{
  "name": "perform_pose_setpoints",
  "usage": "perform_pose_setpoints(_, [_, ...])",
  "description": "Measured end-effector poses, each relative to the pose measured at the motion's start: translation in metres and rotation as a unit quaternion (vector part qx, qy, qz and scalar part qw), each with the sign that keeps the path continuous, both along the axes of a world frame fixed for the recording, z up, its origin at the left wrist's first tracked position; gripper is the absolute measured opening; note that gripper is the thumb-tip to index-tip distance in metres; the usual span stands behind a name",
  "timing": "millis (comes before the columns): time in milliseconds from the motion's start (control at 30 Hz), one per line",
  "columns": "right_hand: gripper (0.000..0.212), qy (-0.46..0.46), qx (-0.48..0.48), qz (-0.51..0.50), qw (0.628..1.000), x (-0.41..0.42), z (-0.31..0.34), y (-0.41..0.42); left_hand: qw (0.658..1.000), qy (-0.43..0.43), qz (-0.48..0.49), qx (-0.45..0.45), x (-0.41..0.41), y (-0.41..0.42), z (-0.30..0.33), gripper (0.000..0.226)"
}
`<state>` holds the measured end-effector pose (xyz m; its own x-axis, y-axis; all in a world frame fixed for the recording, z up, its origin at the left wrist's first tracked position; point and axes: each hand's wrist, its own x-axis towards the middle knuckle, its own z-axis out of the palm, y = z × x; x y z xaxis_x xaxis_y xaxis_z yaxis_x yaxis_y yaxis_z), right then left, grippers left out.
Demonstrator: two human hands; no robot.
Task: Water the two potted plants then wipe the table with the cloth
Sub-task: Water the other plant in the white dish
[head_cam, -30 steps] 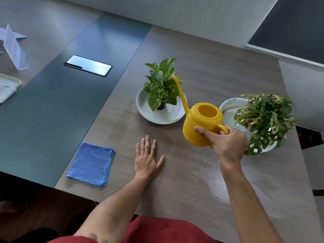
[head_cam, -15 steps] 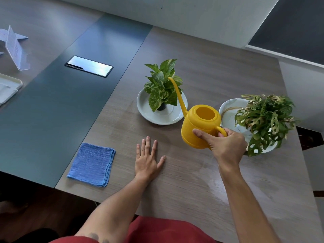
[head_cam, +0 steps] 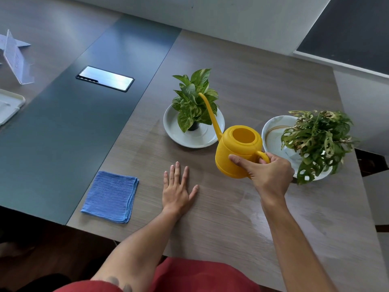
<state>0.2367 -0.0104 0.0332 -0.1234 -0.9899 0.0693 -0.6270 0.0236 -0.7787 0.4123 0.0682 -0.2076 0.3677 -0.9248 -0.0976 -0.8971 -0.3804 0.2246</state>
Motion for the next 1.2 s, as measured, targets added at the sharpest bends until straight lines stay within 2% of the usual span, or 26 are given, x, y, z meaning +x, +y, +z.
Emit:
perform_pose_setpoints(167, [0.051, 0.003, -0.003, 0.008, 1.0, -0.001, 0.002, 0.002, 1.0, 0.005, -0.007, 0.011, 0.0, 0.0, 0.004, 0.08])
perform_pose_setpoints(367, [0.062, 0.004, -0.002, -0.006, 1.0, -0.003, 0.002, 0.002, 1.0, 0.007, -0.005, 0.009, -0.001, 0.0, 0.007, 0.081])
perform_pose_setpoints(500, [0.055, 0.003, -0.004, -0.002, 1.0, -0.004, 0.002, 0.004, 1.0, 0.006, -0.008, 0.017, 0.0, 0.0, 0.007, 0.081])
perform_pose_setpoints(667, [0.069, 0.004, -0.015, -0.012, 1.0, -0.006, -0.001, 0.005, 1.0, 0.01, -0.005, 0.014, 0.0, 0.0, 0.005, 0.082])
perform_pose_setpoints(867, [0.067, -0.008, -0.019, -0.021, 1.0, -0.01, -0.011, 0.005, 1.0, 0.014, -0.008, 0.011, 0.0, 0.001, 0.006, 0.082])
perform_pose_setpoints(967, [0.074, -0.02, -0.026, -0.022, 0.999, -0.011, -0.018, 0.003, 1.0, 0.022, -0.008, 0.011, 0.001, 0.0, 0.007, 0.083])
perform_pose_setpoints(1200, [0.048, -0.077, -0.024, 0.0, 0.997, -0.028, -0.034, 0.005, 0.999, 0.032, -0.009, 0.034, 0.0, -0.002, 0.017, 0.087])
